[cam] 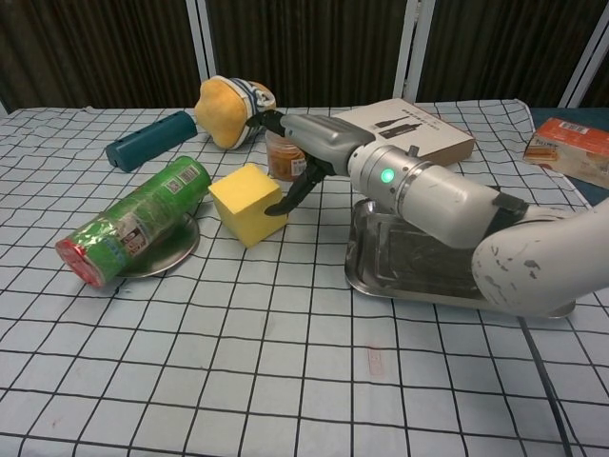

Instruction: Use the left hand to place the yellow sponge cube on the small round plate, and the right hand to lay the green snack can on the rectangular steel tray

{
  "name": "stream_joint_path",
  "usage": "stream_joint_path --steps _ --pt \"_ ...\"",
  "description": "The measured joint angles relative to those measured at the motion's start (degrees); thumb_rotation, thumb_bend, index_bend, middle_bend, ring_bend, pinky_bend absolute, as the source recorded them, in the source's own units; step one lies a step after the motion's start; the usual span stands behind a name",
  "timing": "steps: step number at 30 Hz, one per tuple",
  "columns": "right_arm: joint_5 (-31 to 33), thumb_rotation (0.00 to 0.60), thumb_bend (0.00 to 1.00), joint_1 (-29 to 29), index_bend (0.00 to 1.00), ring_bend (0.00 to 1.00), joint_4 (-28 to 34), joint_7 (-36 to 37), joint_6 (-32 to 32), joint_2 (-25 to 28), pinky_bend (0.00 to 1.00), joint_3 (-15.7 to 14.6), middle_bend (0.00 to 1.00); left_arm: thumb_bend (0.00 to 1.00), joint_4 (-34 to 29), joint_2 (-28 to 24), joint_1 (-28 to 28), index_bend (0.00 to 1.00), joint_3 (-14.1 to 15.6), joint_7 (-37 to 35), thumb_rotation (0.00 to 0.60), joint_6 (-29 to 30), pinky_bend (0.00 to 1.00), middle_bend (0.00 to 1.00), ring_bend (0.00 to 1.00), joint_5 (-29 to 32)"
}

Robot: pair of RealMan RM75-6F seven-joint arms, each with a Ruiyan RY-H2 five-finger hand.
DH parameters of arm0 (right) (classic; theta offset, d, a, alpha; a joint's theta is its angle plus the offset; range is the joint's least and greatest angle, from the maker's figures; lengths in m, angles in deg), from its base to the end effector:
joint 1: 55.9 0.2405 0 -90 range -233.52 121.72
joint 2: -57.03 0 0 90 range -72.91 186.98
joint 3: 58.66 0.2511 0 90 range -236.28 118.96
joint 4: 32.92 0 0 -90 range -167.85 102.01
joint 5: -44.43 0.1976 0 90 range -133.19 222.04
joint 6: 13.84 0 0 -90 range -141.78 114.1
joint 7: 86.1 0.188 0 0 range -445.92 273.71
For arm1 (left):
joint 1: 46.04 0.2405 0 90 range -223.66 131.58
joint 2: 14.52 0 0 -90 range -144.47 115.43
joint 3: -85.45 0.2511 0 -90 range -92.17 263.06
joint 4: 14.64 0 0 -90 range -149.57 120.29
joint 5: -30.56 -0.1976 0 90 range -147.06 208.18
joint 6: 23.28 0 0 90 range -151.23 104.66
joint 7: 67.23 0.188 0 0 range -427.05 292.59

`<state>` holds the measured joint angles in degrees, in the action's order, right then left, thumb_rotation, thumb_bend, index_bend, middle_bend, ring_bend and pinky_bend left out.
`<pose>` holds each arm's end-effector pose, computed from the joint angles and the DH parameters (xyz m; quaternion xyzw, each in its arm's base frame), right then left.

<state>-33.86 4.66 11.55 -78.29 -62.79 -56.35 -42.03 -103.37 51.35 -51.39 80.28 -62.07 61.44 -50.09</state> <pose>-0.0285 -0.4402 -0.1013 0.7427 -0.3463 0.4688 0.3296 -0.3212 0.2342 0.1781 -0.5796 -0.3611 -0.3505 0.6410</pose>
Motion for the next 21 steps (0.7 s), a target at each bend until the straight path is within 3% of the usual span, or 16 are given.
stream_joint_path --steps 7,12,16,21 --pt "0.08 0.600 0.16 -2.22 0.00 0.00 6.20 -2.77 -1.99 3.94 0.03 -0.69 0.00 0.33 0.08 0.06 -0.11 0.00 0.11 -0.15 0.600 -0.14 0.12 0.00 0.00 -0.14" --pt "0.10 0.600 0.15 -6.49 0.00 0.00 16.73 -8.15 -5.26 10.38 0.01 -2.44 0.00 0.33 0.06 0.17 -0.02 0.00 0.05 0.46 0.600 0.29 0.12 0.00 0.00 -0.16" --pt "-0.49 0.600 0.13 -11.65 0.00 0.00 29.37 -13.31 -8.52 20.07 0.01 -5.76 0.00 0.33 0.16 0.98 0.13 0.00 -0.28 2.33 0.600 1.34 0.12 0.00 0.00 0.09" --pt "-1.20 0.600 0.09 -21.85 0.00 0.00 43.50 -16.98 -16.01 35.98 0.00 -11.19 0.00 0.33 -0.30 1.70 0.14 0.00 -0.32 4.18 0.600 1.80 0.12 0.00 0.00 0.02"
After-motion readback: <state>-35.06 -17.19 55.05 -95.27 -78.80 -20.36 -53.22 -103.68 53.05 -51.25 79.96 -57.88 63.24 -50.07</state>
